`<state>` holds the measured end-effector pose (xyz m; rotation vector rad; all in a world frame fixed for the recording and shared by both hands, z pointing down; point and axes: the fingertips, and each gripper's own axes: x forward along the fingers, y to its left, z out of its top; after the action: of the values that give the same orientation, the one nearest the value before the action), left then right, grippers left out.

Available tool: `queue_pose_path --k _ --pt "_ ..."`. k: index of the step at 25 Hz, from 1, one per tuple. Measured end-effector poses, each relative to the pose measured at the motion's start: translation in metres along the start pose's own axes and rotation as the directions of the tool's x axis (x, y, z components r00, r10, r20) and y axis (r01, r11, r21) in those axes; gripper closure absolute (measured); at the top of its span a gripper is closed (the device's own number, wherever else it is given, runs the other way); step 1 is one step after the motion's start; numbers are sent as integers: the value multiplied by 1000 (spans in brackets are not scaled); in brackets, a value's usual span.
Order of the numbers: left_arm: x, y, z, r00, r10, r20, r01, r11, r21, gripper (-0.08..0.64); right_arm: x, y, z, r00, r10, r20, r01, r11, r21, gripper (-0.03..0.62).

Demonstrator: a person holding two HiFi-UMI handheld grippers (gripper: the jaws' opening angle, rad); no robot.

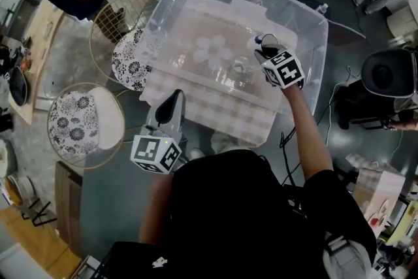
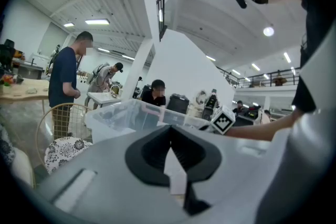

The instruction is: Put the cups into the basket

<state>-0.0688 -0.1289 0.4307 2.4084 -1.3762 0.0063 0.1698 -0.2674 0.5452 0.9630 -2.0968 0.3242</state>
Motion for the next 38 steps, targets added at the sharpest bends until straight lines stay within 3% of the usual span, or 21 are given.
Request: queue_pose_path --k 8,22,38 --pt "11 7 2 1000 12 -10 -12 1000 -2 555 39 -35 -52 988 -15 -153 27 997 72 546" --pt "24 21 1 998 51 -42 -51 999 -3 555 100 -42 -139 917 57 -396 1 989 145 546" --pt "29 21 -2 997 59 -55 -59 998 -3 555 116 -30 -153 897 79 -435 -33 993 112 536"
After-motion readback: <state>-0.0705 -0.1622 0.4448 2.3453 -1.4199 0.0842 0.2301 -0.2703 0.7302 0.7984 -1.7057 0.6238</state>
